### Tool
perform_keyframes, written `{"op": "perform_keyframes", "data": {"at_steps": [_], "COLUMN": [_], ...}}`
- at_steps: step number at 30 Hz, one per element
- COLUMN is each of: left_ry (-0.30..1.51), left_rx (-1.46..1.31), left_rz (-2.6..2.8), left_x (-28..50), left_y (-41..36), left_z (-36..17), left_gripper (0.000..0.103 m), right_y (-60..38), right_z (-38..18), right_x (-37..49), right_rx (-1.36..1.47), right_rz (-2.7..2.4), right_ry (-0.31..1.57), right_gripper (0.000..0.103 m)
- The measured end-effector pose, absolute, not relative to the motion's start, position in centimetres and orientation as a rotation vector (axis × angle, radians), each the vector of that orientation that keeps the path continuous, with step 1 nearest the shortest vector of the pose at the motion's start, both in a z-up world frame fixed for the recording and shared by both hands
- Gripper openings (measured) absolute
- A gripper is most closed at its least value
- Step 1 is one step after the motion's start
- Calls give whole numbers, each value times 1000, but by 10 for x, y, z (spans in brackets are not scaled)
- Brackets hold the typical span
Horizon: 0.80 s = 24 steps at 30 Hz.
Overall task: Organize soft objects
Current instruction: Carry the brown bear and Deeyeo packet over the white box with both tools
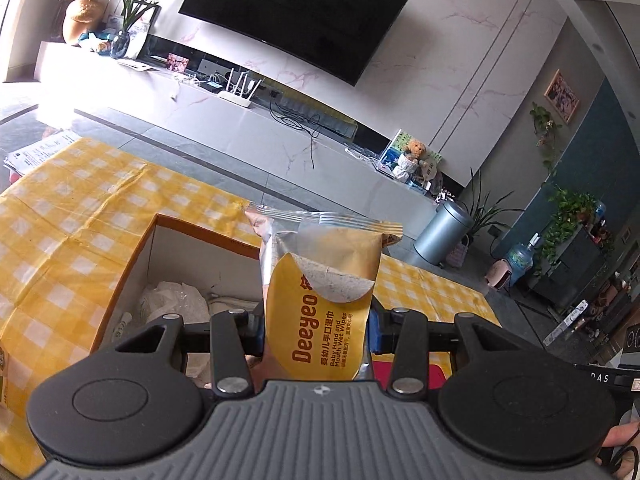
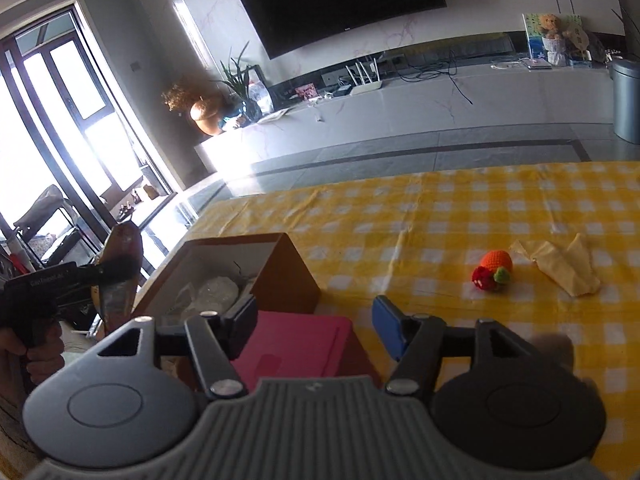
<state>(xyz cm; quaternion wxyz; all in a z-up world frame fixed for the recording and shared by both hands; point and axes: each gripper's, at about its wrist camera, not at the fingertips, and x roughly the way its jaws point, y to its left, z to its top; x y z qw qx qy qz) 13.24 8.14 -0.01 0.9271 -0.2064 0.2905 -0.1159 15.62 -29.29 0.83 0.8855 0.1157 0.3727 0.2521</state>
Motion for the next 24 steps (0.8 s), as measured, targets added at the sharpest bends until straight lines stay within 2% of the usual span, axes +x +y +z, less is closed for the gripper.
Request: {"op": "perform_keyframes", "data": {"at_steps": [2,5,10,15,24], "left_ry": [599,604,634,650,684], "left_rx": [-413,-394,-372,-341,-314], "left_rz": [-264,-287,-295,-316,-296], "left_x": [132,130,128,125,127], "left_y": [75,65,53,41,40], "left_z": [0,-2,-10,-16,-23], "left_gripper": [49,49,49,49,50], "right_y": [-307,-318,-322,-313,-322], "right_z": [8,9,-4,-42,-117], "right_x": [151,148,158,162,215], "right_rx": [201,33,-377,-844,-936], "right_rz": [463,406,288,551,581], "right_ry": [836,886,917,985,1271], "right_gripper": [80,100,101,101,101]}}
